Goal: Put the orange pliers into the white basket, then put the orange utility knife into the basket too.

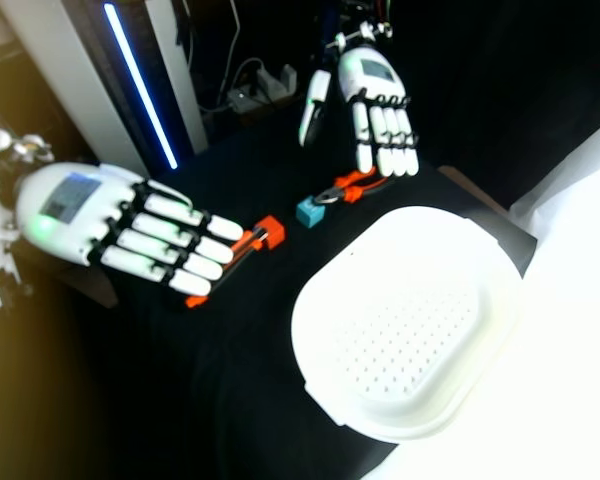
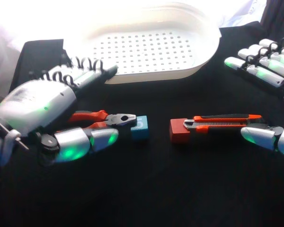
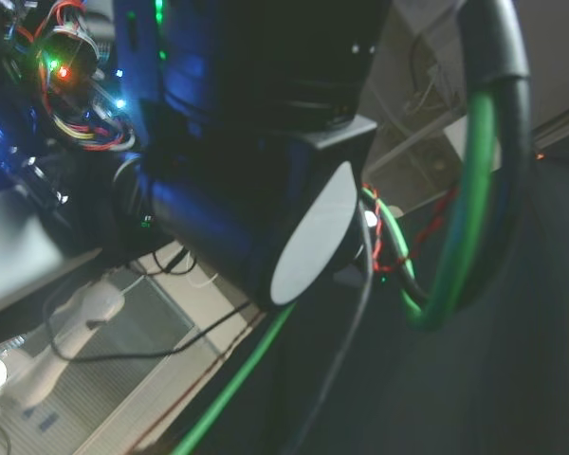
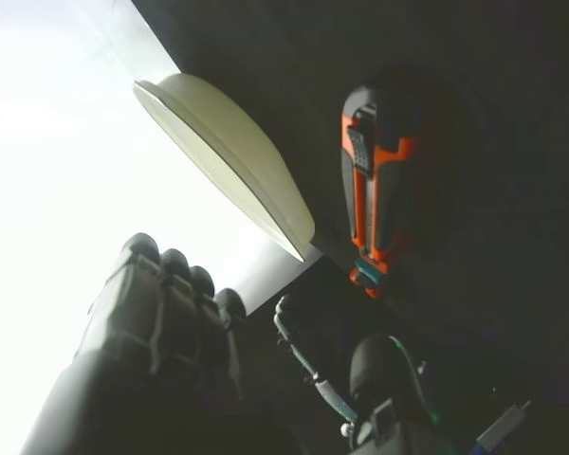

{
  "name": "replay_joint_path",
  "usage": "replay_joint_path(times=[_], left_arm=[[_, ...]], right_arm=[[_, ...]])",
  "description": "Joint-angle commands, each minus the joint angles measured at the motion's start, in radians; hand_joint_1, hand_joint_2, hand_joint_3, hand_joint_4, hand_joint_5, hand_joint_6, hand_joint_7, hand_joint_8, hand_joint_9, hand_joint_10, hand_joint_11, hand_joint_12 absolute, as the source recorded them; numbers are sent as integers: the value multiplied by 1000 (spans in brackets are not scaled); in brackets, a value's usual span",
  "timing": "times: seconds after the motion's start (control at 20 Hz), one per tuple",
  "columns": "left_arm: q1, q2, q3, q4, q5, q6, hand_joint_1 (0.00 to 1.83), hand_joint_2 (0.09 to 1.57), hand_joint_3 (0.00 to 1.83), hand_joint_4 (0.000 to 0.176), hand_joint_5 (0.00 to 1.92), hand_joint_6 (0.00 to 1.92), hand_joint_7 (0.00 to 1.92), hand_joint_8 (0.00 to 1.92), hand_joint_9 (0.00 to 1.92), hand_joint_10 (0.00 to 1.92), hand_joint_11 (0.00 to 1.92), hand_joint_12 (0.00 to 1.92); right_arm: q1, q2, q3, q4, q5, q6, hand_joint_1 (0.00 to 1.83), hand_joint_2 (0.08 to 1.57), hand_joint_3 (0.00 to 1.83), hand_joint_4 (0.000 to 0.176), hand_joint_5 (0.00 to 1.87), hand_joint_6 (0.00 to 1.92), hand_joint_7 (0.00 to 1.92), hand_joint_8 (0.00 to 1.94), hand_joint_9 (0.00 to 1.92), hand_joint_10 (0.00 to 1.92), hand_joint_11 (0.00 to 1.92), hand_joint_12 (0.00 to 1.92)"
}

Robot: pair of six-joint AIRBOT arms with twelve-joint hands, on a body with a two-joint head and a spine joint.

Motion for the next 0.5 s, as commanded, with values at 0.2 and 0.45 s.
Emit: replay_joint_path(times=[0.2, 0.45], left_arm=[[-12, -47, 40, -38, -22, 25, 727, 1152, 0, 0, 268, 30, 333, 80, 0, 912, 0, 1471], [-37, -88, 82, -93, 25, 44, 855, 1209, 5, 0, 396, 56, 426, 98, 0, 1158, 0, 1595]], right_arm=[[10, -9, 6, -4, 117, -4, 286, 1244, 7, 46, 0, 0, 0, 0, 0, 0, 0, 0], [9, -10, 5, -3, 112, -4, 220, 1280, 13, 44, 0, 0, 0, 0, 0, 0, 0, 0]])
